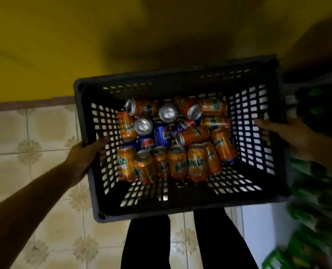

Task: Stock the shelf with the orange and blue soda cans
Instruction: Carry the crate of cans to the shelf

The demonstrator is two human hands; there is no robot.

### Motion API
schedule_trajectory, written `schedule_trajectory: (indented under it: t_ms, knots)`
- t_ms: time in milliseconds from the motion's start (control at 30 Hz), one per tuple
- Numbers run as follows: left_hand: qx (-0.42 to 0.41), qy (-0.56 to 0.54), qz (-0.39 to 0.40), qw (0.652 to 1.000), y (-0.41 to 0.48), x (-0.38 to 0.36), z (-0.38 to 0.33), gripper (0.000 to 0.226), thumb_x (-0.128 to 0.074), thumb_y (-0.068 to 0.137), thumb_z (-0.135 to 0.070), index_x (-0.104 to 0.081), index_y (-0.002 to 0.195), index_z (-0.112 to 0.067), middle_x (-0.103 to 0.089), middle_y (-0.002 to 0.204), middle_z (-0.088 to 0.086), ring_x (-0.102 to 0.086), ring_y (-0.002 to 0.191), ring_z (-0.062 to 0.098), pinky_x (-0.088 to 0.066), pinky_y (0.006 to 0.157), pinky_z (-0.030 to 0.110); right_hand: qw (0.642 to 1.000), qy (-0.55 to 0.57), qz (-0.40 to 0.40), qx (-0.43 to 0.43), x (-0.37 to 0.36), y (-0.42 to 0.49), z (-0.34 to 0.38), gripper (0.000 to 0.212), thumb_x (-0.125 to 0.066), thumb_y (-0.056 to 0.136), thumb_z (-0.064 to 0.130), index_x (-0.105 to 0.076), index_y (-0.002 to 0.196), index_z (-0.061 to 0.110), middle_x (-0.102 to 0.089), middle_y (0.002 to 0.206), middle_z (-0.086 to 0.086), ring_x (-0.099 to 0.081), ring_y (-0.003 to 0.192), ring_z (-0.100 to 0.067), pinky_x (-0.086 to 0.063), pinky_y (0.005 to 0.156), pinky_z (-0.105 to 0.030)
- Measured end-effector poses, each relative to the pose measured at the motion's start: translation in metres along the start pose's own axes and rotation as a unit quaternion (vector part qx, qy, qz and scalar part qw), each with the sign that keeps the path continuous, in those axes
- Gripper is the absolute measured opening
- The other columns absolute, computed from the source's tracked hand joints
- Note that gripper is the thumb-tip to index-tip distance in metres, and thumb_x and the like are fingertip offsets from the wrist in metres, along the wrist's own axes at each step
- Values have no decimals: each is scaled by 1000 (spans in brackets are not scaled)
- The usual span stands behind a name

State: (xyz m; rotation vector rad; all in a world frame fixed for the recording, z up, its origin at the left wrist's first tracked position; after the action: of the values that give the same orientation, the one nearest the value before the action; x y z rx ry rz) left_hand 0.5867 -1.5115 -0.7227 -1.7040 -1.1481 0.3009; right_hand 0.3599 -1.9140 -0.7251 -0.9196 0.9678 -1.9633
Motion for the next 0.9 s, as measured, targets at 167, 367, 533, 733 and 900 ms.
schedule_trajectory:
  t_ms: [167, 367, 533, 733, 900]
  knots:
    - [35, 0, 3, 999, 74, -35, 26, 18, -65, 86, -28, -59, 94, -13, -62, 93, 9, -59, 82, 22, -50, 76, 34, 1000, -10, -6, 12, -6, 61, -29, 41, -72, 62, 40, -61, 97, 21, -66, 102, -6, -63, 95, -23, -50, 87, -39]
    - [40, 26, 10, 999, 133, -65, 38, 31, -69, 83, -29, -60, 103, -8, -64, 103, 13, -60, 91, 25, -49, 90, 40, 1000, -5, -7, -5, -8, 117, -53, 45, -76, 62, 38, -61, 99, 18, -65, 93, -4, -62, 94, -25, -50, 76, -34]
    - [32, 16, 0, 999, 166, -81, 42, 42, -71, 82, -29, -58, 114, -6, -65, 105, 12, -62, 93, 25, -49, 90, 39, 1000, -22, -9, -18, -9, 156, -64, 109, -87, 13, 65, -62, 107, 16, -68, 90, -1, -65, 87, -21, -51, 79, -37]
    - [24, 17, 1, 1000, 205, -96, 47, 30, -70, 83, -25, -59, 104, -7, -63, 88, 8, -59, 81, 22, -49, 90, 41, 1000, -17, -20, -18, -17, 201, -62, 101, -86, 29, 54, -60, 117, 13, -68, 96, -4, -65, 95, -22, -51, 87, -38]
    - [20, 13, -24, 999, 228, -107, 43, 15, -69, 84, -24, -58, 89, -13, -62, 86, 5, -59, 81, 21, -50, 79, 34, 1000, -9, -16, -16, -21, 232, -57, 74, -79, 60, 45, -57, 122, 12, -68, 99, -4, -66, 91, -17, -51, 75, -30]
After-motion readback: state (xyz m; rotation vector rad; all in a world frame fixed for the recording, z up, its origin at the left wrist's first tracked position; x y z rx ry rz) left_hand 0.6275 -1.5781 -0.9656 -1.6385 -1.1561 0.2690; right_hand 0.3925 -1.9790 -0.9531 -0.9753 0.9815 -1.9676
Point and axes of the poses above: each hand's wrist, its own y-axis towards the middle knuckle, its own x-axis out of the back of the hand, z = x × y, the point moved 2 cm from there along y, towards the middle knuckle
